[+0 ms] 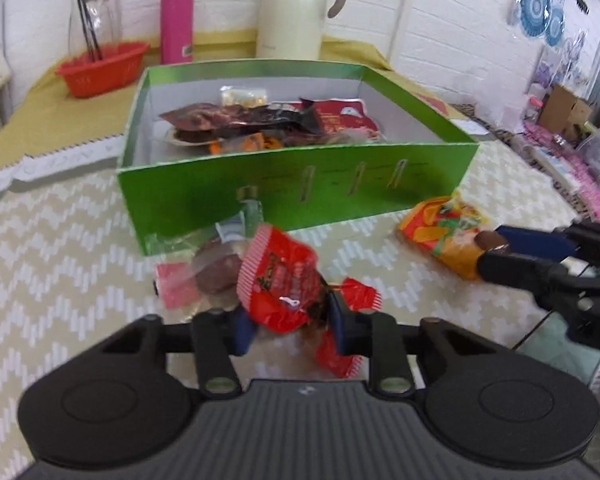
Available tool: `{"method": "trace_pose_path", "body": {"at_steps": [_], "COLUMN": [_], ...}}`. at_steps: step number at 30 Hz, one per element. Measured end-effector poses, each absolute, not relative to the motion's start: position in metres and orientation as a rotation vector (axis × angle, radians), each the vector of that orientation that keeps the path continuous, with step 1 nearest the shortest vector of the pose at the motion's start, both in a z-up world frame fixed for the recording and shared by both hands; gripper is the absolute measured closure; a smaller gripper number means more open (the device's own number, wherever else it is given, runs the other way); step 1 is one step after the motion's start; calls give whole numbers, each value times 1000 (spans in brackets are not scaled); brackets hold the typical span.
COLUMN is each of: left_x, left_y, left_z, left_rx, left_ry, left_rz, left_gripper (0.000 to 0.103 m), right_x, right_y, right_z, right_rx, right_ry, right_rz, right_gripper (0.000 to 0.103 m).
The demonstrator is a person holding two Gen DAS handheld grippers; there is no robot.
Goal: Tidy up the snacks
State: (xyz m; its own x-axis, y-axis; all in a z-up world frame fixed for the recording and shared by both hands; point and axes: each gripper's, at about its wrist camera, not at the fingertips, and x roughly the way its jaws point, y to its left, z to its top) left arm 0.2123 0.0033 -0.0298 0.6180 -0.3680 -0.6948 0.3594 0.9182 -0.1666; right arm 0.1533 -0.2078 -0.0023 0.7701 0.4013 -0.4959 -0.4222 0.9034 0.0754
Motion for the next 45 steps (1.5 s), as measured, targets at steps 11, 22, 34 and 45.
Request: {"method": "trace_pose_path", "body": {"at_steps": [11, 22, 34, 45], "left_x": [214, 219, 189, 190], "left_y": [-22, -52, -18, 3], "left_z": [-33, -33, 12, -7], "left_rx": [-74, -11, -119, -46], "left_ry": [784, 767, 647, 752], "left_rz": [-495, -530, -578, -521], "left_gripper": [64, 84, 89, 89], "right_x": [155, 152, 147, 152], "right_y": [-213, -227, -232, -219], "right_z": [-10, -12, 10, 22], "right_rx": [-16, 12, 6, -15], "right_ry": [548, 549, 481, 443], "right_rz": [440, 412, 412, 443], "right_gripper": [43, 43, 43, 43]}}
